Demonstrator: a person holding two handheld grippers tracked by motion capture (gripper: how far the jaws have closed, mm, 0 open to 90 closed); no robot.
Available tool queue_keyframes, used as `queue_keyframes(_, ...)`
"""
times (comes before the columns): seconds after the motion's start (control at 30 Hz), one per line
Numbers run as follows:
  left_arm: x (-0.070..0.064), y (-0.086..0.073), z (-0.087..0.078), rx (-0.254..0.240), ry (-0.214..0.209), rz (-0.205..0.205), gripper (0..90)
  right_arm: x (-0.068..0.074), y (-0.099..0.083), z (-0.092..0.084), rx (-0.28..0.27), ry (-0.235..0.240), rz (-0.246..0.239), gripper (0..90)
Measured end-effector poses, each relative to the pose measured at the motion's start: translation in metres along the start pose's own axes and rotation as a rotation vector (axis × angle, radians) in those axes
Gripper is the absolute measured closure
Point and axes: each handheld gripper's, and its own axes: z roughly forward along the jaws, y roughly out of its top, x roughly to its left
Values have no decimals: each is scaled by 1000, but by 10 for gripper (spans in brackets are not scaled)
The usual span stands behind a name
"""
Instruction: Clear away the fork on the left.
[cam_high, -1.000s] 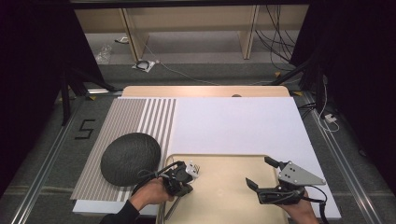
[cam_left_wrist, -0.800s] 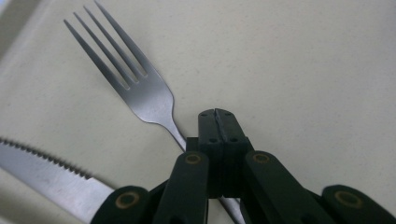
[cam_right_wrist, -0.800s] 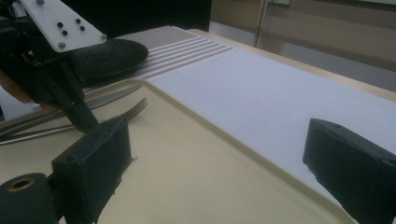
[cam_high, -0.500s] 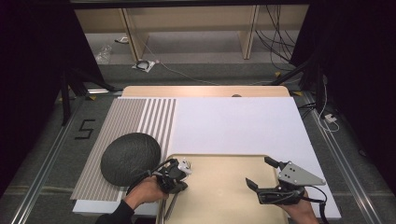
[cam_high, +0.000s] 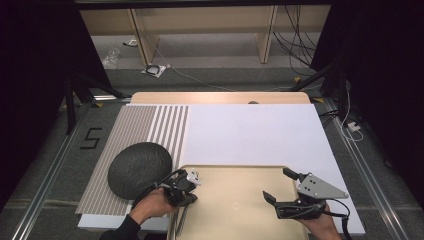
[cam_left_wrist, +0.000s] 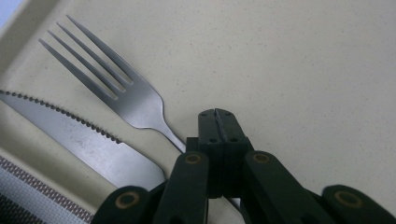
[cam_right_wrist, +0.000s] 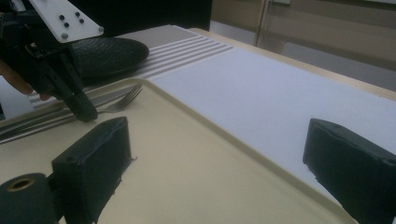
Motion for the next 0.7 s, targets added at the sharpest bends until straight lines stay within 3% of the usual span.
queue_keyframes(0.7,4,-3,-2,4,9,-22,883,0,0,0,5,-1,0,85)
